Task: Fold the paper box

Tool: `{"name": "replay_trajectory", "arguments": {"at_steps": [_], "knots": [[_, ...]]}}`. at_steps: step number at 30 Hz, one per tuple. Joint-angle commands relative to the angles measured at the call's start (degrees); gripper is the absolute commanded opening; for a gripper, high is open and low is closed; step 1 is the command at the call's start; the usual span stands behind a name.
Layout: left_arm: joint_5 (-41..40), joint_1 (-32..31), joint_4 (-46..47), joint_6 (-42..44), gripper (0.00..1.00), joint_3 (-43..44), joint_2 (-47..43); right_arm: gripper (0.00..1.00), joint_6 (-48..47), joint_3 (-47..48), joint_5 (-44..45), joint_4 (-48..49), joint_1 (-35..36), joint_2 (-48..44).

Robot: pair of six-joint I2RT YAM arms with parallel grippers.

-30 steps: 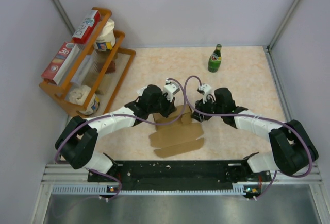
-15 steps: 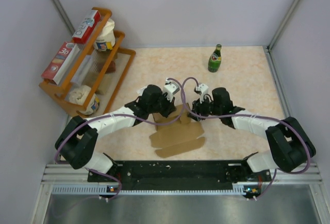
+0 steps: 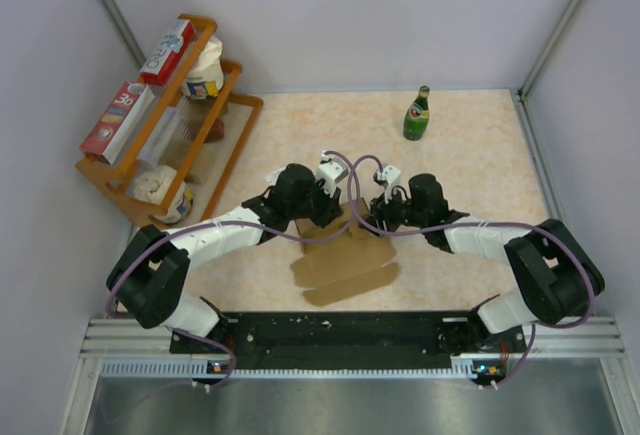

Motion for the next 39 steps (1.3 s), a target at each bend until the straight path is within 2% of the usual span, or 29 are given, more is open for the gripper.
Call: {"name": "replay_trajectory", "arguments": {"at_steps": [1,9,18,39], "knots": [[0.7,-0.1,-0.8,-0.8,0.22,1.5,-0.2,0.46,-1.1,-0.9,-1.2,6.3,0.6,0.6],[1.2,0.3,-0.5,-1.3,0.24,2.1,0.5,0.46,-1.1,-1.7,-2.0,10.2,0.6,1.9],[1.2,0.5,-0.5,-1.7,0.33,2.7,-0.1,0.46,-1.0,-2.3,-2.8,13.8,0.6,3.6],[0.2,1.6,-0.6,-2.7,0.36,3.3,-0.4,0.45,0.3,-2.4,-4.6,20.0,0.7,7.7]]}}
